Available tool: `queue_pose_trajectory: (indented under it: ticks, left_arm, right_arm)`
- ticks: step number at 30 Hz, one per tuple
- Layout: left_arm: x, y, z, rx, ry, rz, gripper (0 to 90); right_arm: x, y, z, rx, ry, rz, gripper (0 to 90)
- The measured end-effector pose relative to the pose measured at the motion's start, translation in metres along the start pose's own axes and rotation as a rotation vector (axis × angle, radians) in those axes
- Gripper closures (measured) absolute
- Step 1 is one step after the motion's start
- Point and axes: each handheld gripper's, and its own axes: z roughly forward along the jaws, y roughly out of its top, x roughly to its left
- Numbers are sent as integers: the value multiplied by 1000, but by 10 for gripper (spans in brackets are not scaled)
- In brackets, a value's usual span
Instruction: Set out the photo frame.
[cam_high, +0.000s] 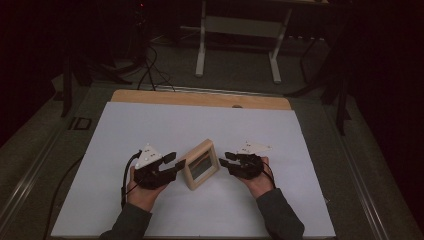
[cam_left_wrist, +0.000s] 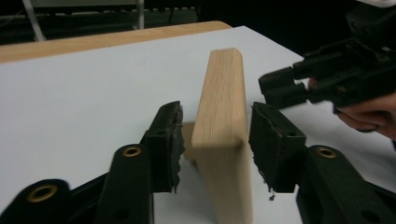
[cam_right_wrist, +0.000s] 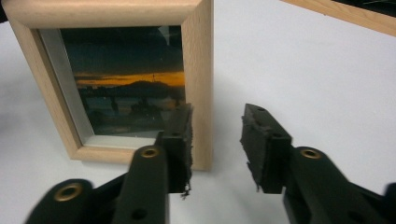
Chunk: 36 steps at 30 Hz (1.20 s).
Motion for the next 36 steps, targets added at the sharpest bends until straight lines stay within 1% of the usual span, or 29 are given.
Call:
queue_pose_trajectory:
  ticks: [2,3,4,5,7,9,11,13,15,19,22,23,25,26,27,30,32,36]
  left_arm:
    - [0,-6,-4,0,-5,-21,586]
    - [0,-8,-5,7,2,-25,599]
    - [-1,-11,-6,10,6,-36,607]
    - [-2,-14,-7,7,2,-44,620]
    - [-4,-19,-6,13,9,-47,632]
    - [-6,-24,-5,18,4,-52,657]
    - [-8,-28,-3,27,-3,-55,659]
    - [-10,-31,0,44,-5,-53,650]
    - [-13,-34,3,51,6,-55,624]
    - [-16,-34,11,65,37,-64,544]
    - [-18,-34,17,74,50,-67,489]
    - [-19,-35,20,75,48,-70,489]
    - [-20,-35,23,85,67,-63,491]
    - [-20,-35,25,86,63,-67,496]
    - [-21,-35,26,87,67,-66,506]
    - [-22,-35,29,87,71,-75,536]
    - [-22,-34,30,86,66,-79,558]
    - [-23,-34,31,89,73,-91,563]
  right_arm:
    - [0,2,1,2,3,-2,665]
    - [0,3,2,-1,5,-4,680]
    - [0,5,3,-1,9,-5,691]
    - [0,6,4,-2,10,-7,704]
    - [1,9,6,-8,9,-9,721]
    - [1,12,7,-11,10,-11,737]
    - [1,15,8,-14,18,-10,736]
    - [1,17,8,-16,21,-14,715]
    - [1,19,9,-18,30,-17,686]
    - [1,20,11,-22,54,-17,576]
    - [1,21,13,-24,81,-17,499]
    - [1,21,14,-20,92,-17,482]
    - [2,22,16,-12,106,-23,453]
    - [2,22,17,-9,112,-24,441]
    - [2,23,18,-4,119,-23,431]
    - [1,24,21,-2,127,-21,417]
    - [0,24,22,3,131,-17,423]
    - [-2,24,24,0,135,-13,485]
